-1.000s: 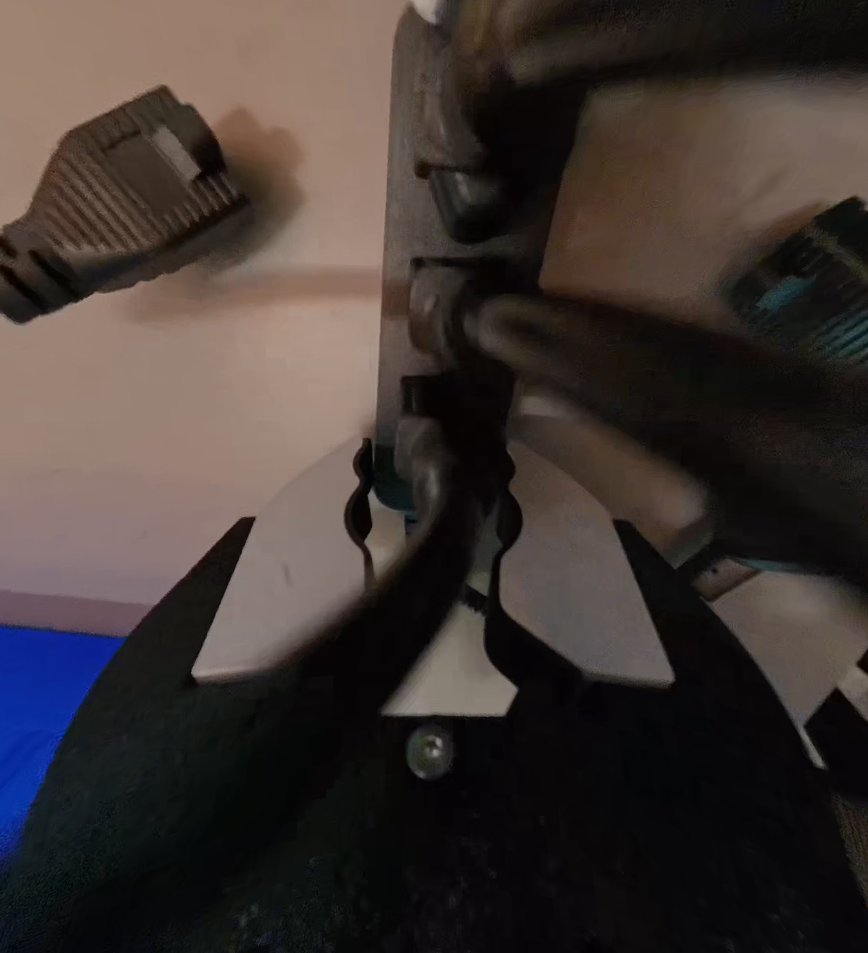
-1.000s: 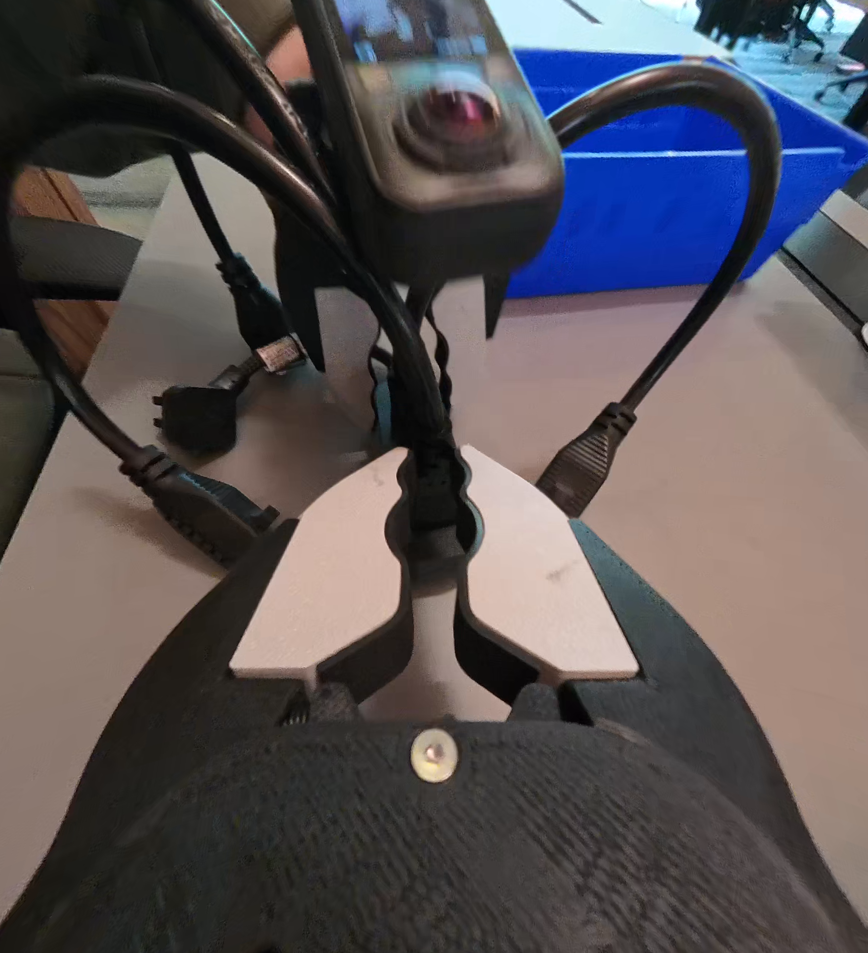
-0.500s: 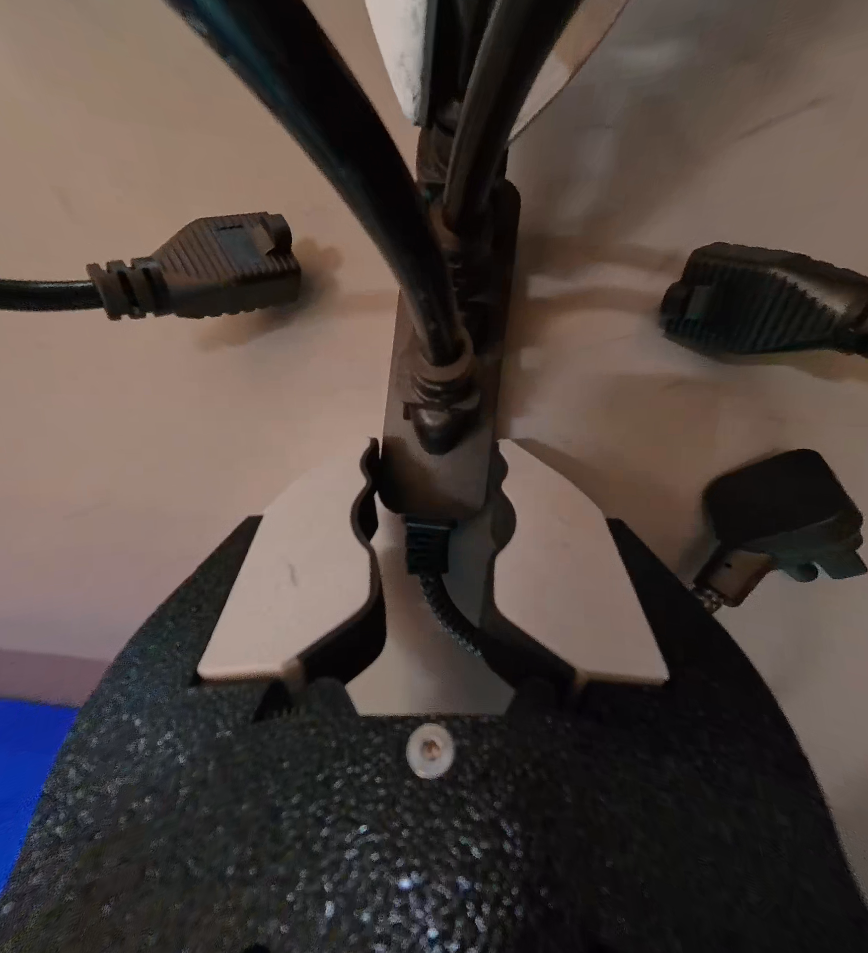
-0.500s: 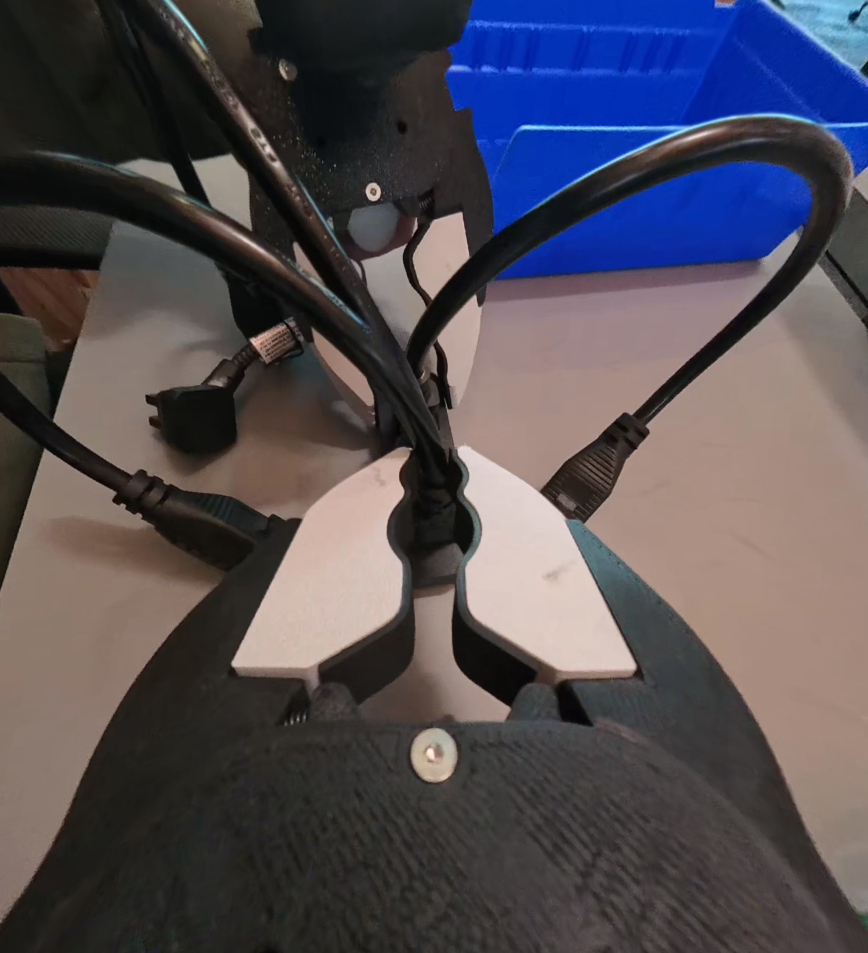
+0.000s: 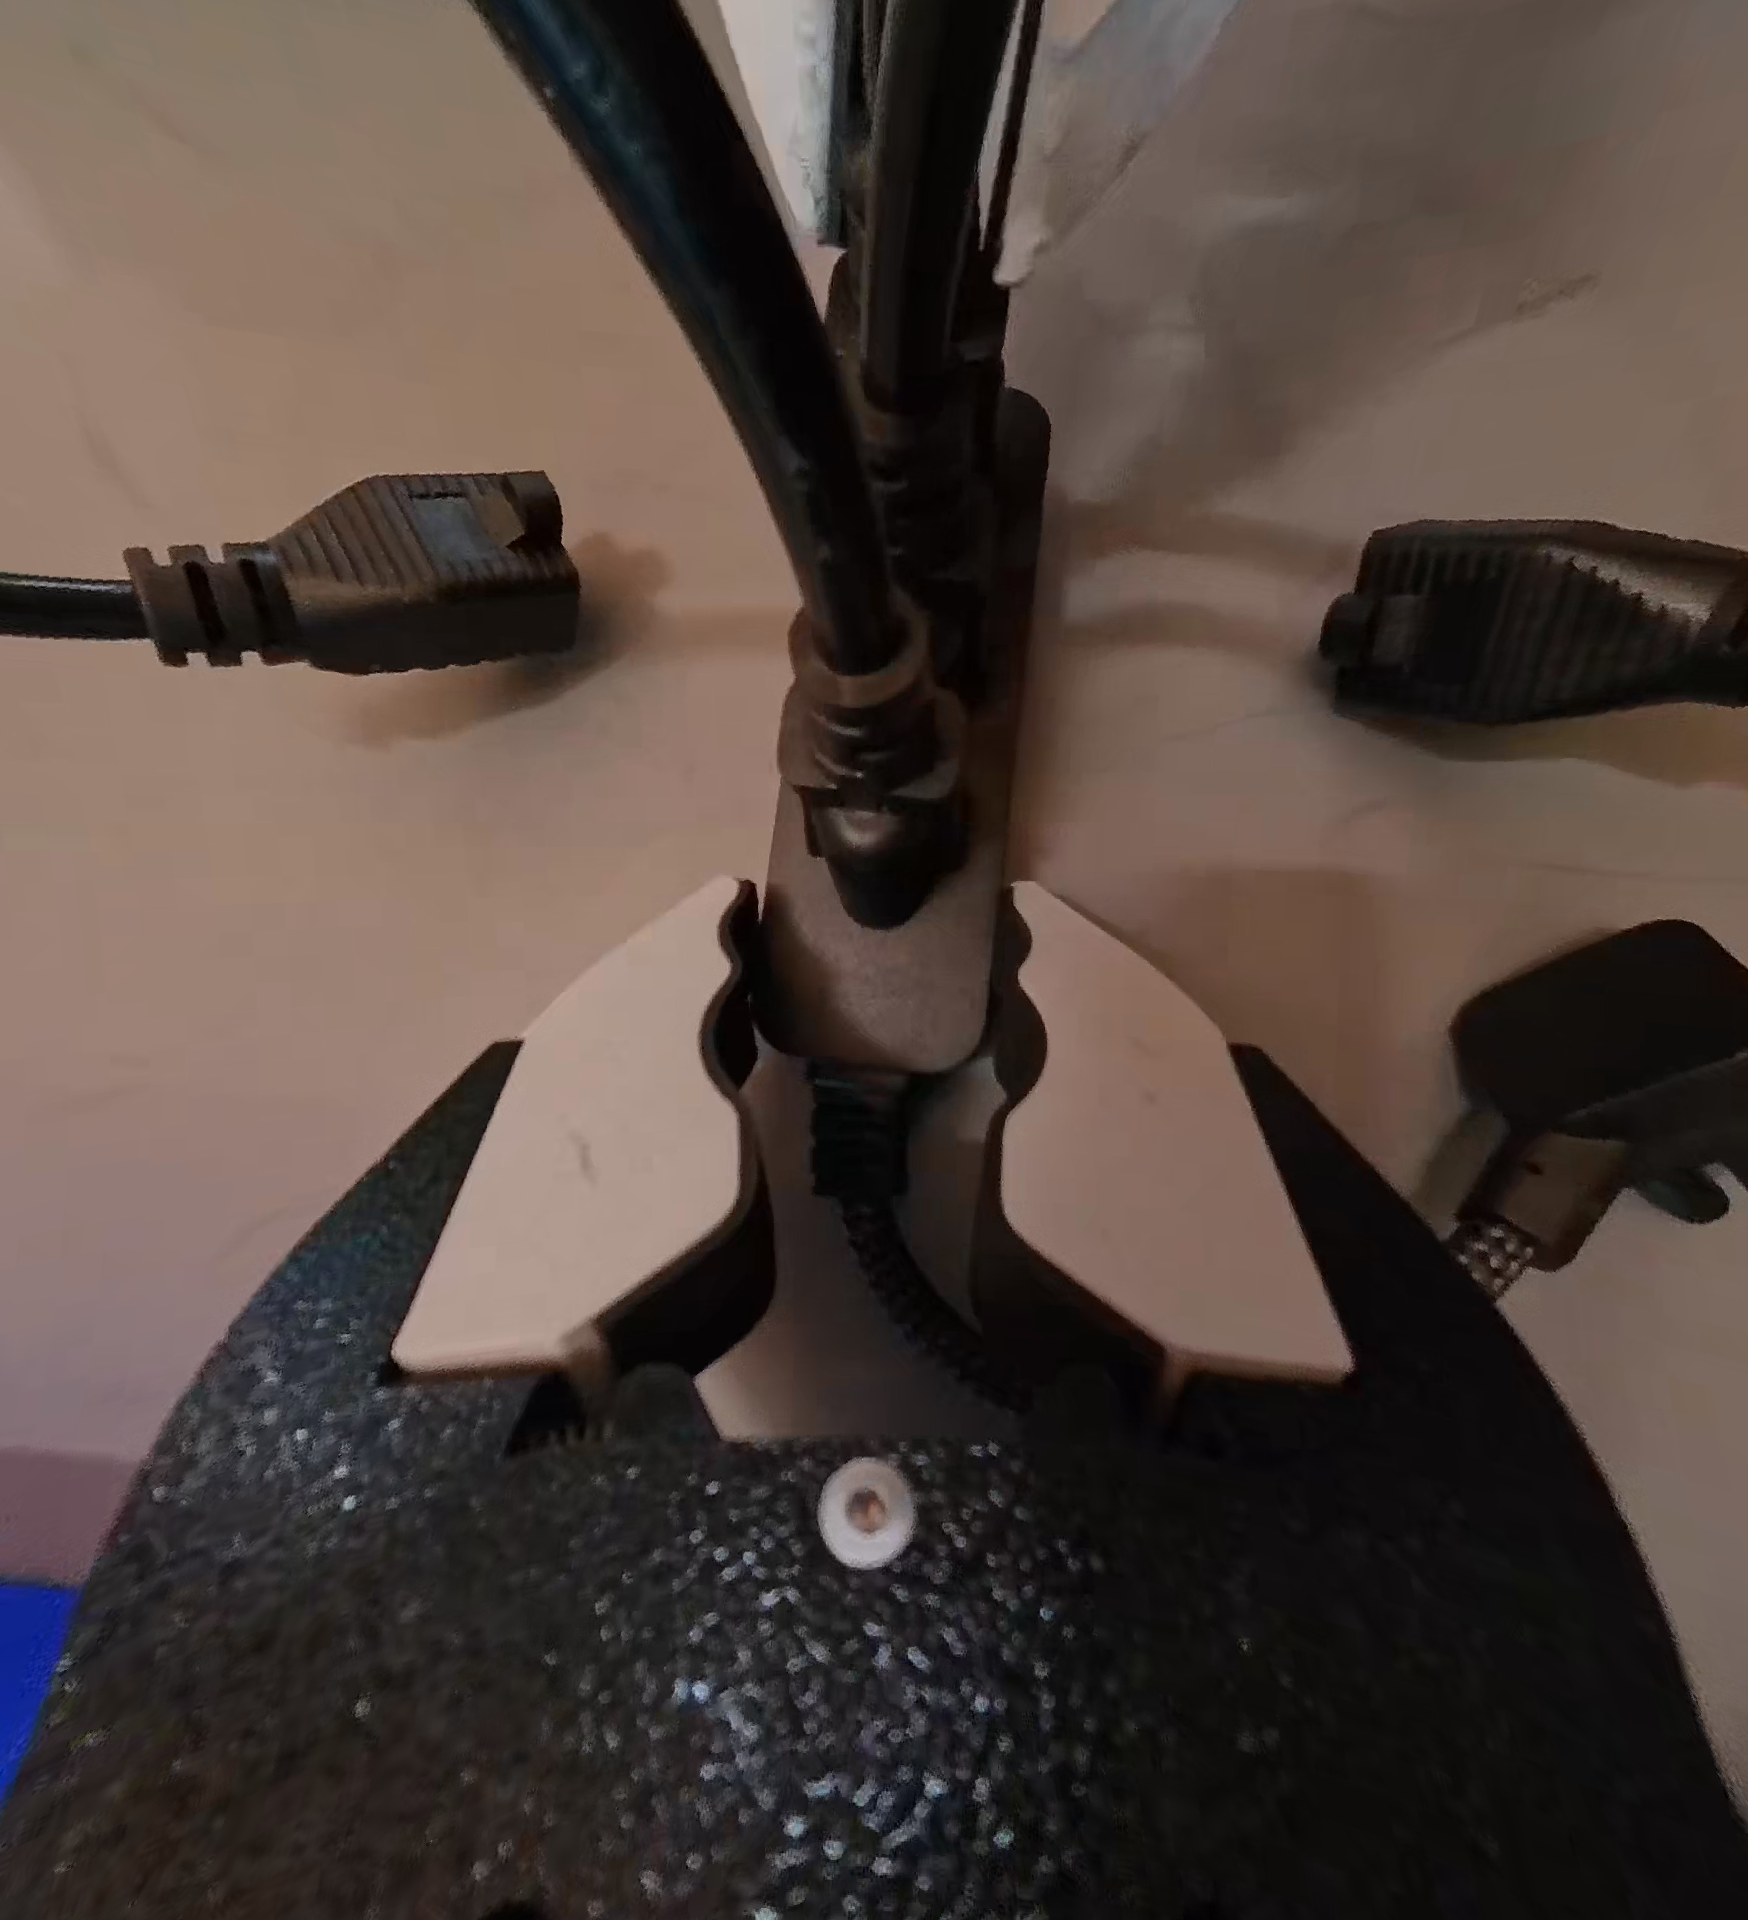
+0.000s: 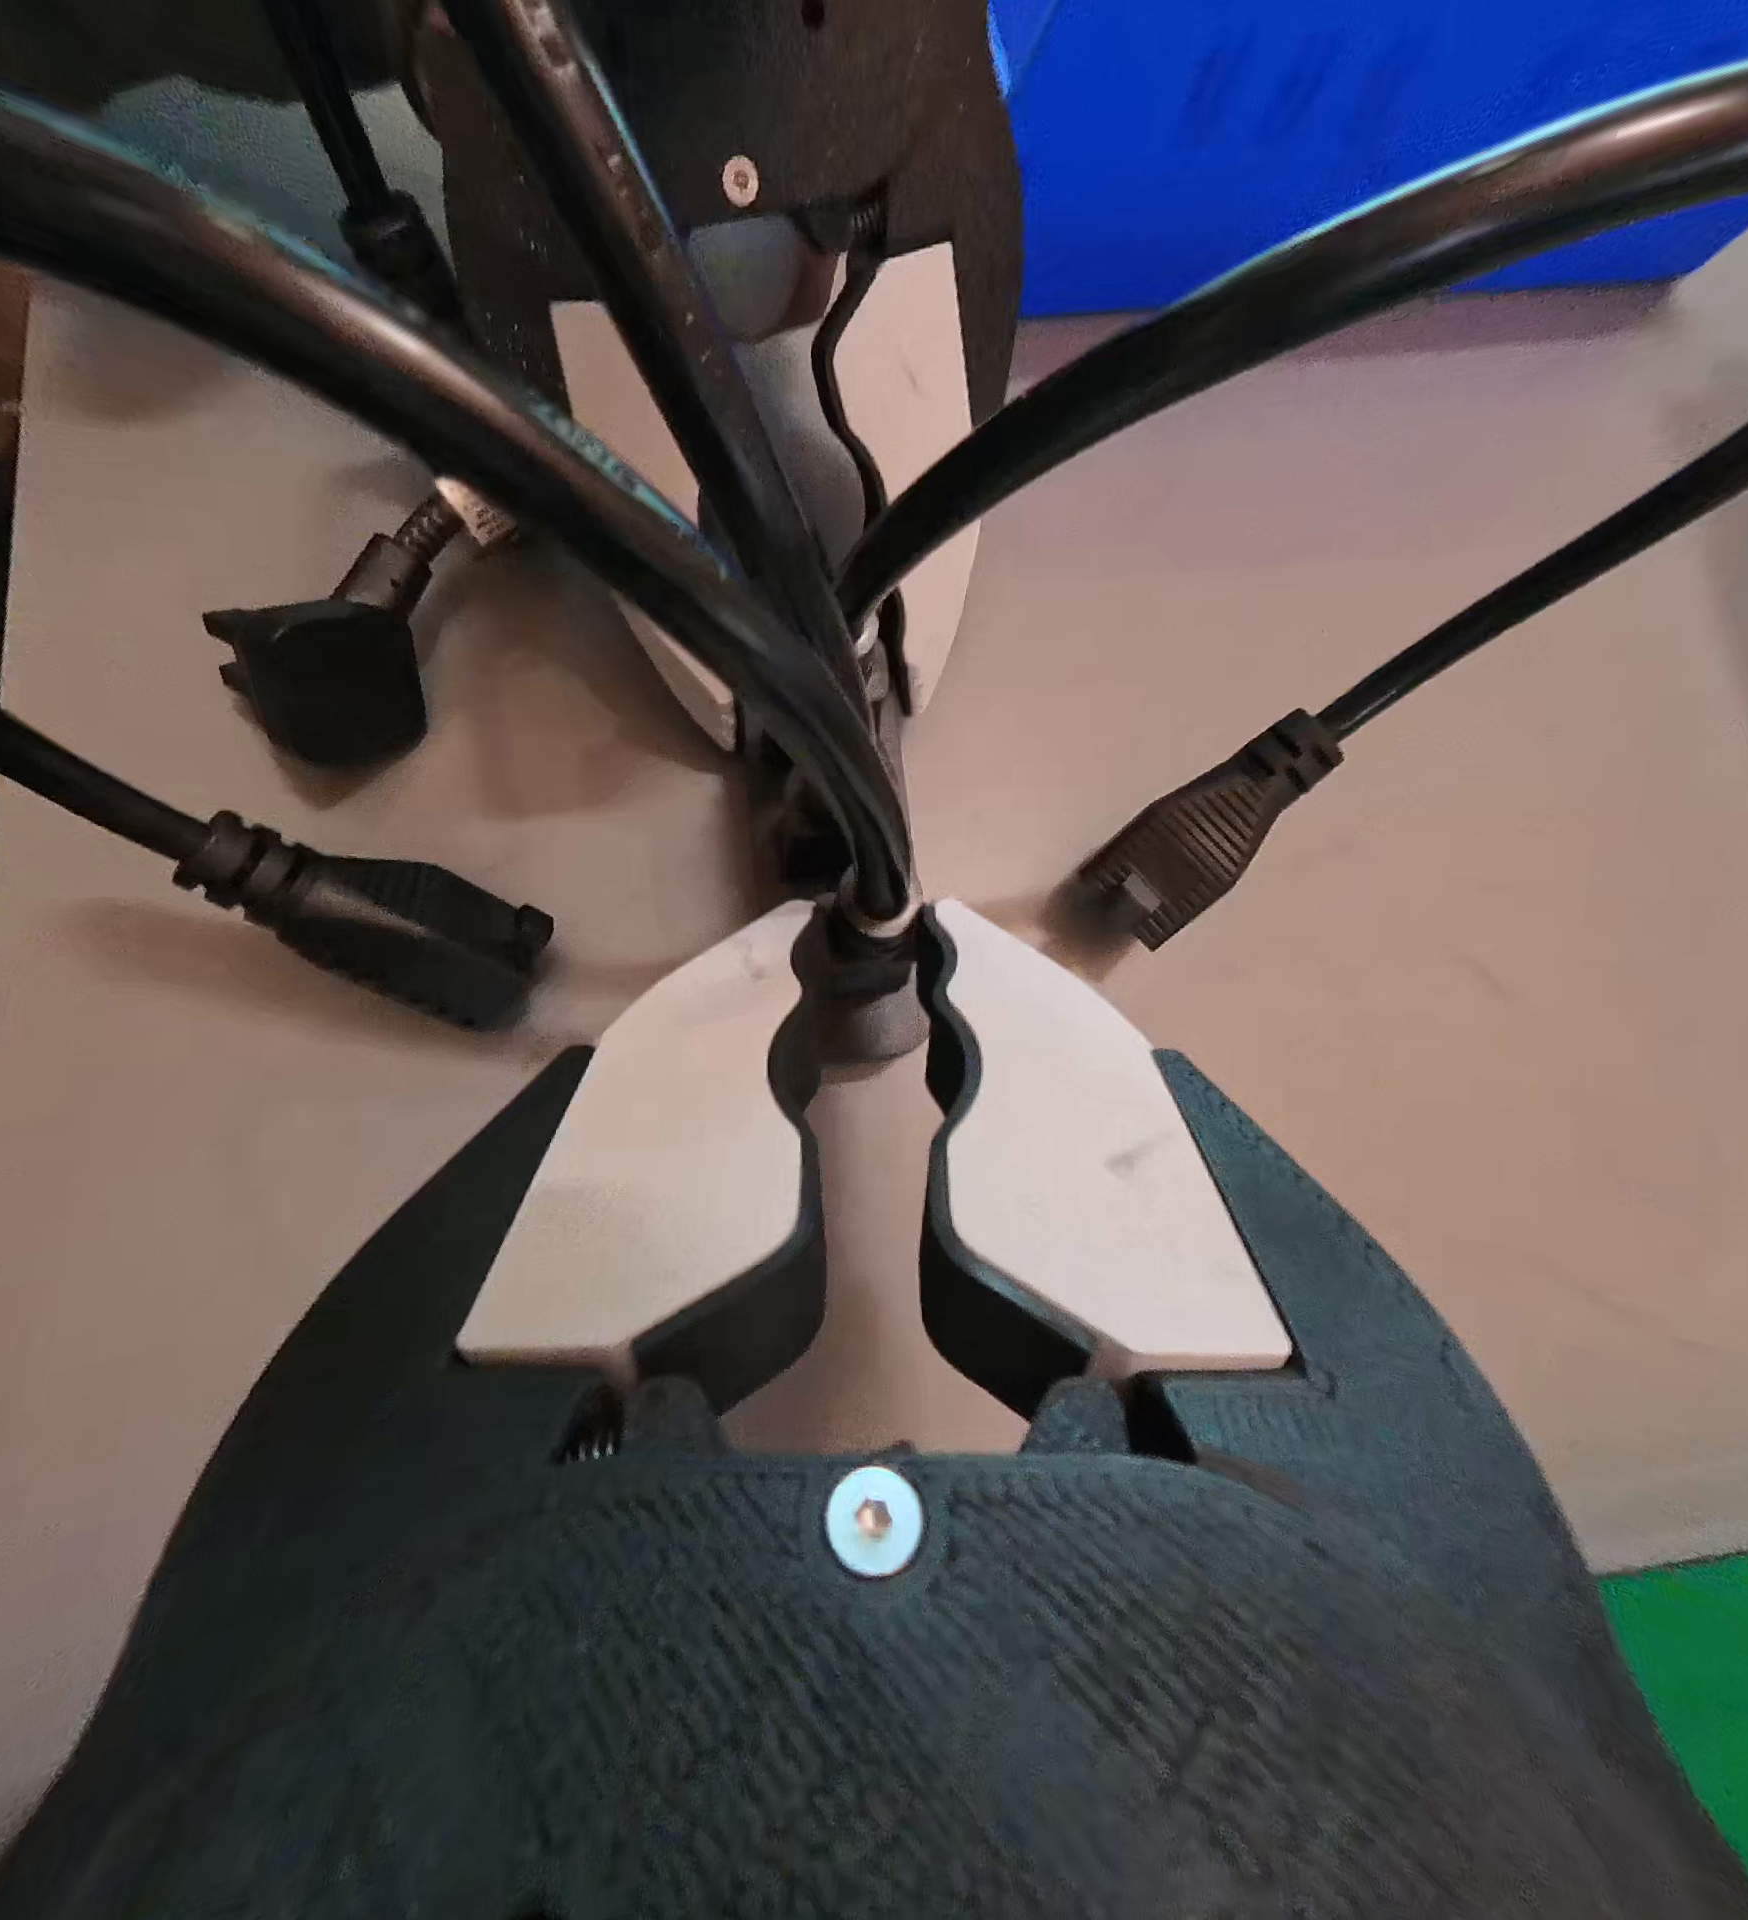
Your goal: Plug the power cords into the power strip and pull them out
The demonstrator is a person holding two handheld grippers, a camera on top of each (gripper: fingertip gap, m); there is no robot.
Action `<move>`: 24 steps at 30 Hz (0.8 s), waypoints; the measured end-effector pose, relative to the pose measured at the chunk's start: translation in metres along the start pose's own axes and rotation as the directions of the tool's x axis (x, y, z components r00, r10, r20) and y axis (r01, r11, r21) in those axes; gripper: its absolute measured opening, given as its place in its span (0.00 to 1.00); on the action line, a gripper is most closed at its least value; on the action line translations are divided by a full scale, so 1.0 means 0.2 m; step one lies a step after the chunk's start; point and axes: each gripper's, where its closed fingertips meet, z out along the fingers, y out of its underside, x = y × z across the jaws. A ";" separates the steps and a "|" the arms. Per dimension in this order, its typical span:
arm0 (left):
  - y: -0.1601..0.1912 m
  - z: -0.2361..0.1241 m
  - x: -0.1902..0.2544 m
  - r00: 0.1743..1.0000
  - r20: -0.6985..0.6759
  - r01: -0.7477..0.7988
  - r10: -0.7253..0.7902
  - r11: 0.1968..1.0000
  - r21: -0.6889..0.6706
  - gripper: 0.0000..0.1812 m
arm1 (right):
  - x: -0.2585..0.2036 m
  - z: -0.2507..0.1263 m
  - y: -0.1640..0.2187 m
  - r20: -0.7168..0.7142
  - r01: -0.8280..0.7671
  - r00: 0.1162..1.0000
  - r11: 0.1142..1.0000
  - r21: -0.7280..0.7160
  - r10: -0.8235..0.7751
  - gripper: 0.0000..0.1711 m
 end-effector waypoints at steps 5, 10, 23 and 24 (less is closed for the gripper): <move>0.00 0.00 0.00 1.000 -0.024 -0.019 0.019 0.999 -0.028 0.23 | -0.01 0.00 -0.04 0.074 0.058 0.996 0.991 -0.122 -0.049 0.09; 0.00 0.00 0.00 0.999 -0.023 -0.026 0.025 0.999 -0.026 0.23 | -0.02 0.00 -0.02 0.185 0.116 0.981 0.955 -0.271 -0.067 0.08; -0.01 0.01 0.00 1.000 0.005 -0.007 0.007 1.000 0.025 0.24 | -0.02 0.02 0.03 0.172 0.078 0.985 0.901 -0.427 -0.004 0.09; -0.01 0.01 0.00 1.000 0.008 -0.009 0.008 1.000 0.023 0.24 | -0.02 0.02 0.03 0.171 0.082 0.985 0.899 -0.431 -0.007 0.09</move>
